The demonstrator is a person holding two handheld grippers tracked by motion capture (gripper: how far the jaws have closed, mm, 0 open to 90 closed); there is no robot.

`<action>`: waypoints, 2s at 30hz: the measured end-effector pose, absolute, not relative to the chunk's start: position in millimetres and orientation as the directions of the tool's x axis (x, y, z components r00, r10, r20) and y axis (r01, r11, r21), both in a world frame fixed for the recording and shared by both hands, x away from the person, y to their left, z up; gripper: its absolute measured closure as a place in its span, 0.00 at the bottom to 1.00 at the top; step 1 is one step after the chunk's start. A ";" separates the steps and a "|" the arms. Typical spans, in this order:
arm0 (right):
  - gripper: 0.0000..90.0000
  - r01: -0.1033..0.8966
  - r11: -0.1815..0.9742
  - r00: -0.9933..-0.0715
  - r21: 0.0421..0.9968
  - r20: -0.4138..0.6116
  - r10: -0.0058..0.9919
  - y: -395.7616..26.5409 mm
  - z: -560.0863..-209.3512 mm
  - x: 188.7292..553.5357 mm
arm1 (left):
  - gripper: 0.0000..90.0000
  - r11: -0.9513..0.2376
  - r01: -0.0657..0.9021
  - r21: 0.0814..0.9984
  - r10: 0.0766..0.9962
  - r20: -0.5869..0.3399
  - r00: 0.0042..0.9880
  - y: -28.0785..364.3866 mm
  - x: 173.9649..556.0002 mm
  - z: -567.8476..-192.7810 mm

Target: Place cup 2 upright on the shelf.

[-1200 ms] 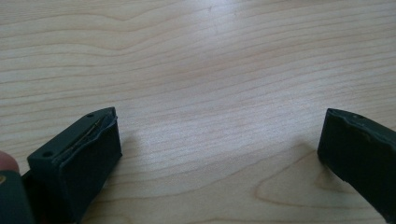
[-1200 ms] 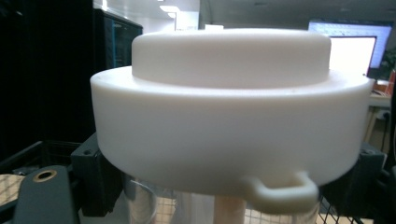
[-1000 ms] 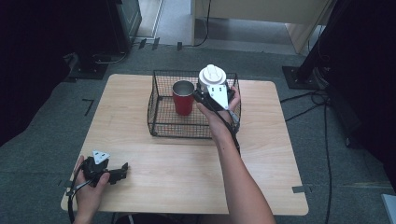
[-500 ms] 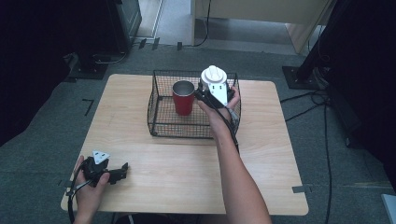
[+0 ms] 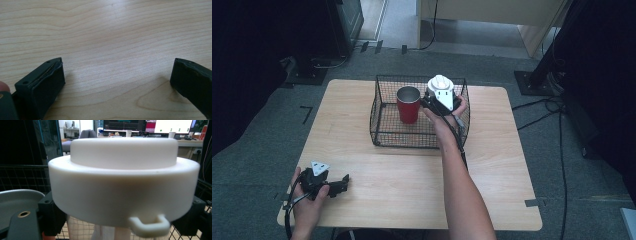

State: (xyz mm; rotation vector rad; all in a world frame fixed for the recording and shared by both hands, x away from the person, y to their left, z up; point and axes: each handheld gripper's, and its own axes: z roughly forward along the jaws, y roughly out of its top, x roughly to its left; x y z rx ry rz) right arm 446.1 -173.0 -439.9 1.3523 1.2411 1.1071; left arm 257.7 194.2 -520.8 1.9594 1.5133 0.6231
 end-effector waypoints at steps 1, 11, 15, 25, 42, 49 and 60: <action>0.17 0.133 -0.024 0.070 0.991 0.014 0.997 -172.7 -440.6 446.4 | 0.00 -0.188 0.697 0.692 0.969 0.014 0.247 194.2 257.7 -520.9; 0.17 0.179 0.005 0.074 0.984 -0.019 0.997 -172.7 -447.5 448.9 | 0.00 -0.188 0.697 0.692 0.969 0.014 0.247 194.2 257.7 -520.9; 0.17 0.202 0.012 0.075 0.979 -0.028 0.997 -173.4 -449.5 448.9 | 0.00 -0.187 0.698 0.692 0.969 0.014 0.247 194.2 257.7 -520.9; 0.10 0.243 0.015 0.016 0.970 -0.019 1.000 -176.9 -445.4 440.2 | 0.00 -0.188 0.697 0.691 0.969 0.014 0.247 194.2 257.7 -520.9; 0.00 0.217 -0.032 -0.012 0.976 0.036 0.999 -182.9 -441.9 432.5 | 0.00 -0.187 0.698 0.691 0.969 0.013 0.247 194.1 258.0 -520.8; 0.00 0.181 -0.040 0.002 0.983 0.041 0.999 -185.9 -434.3 431.5 | 0.00 -0.187 0.698 0.691 0.969 0.014 0.247 194.0 258.0 -520.8; 0.00 0.128 -0.039 -0.005 0.991 0.040 0.999 -190.1 -414.9 425.3 | 0.00 -0.188 0.698 0.691 0.969 0.014 0.247 194.0 258.0 -520.8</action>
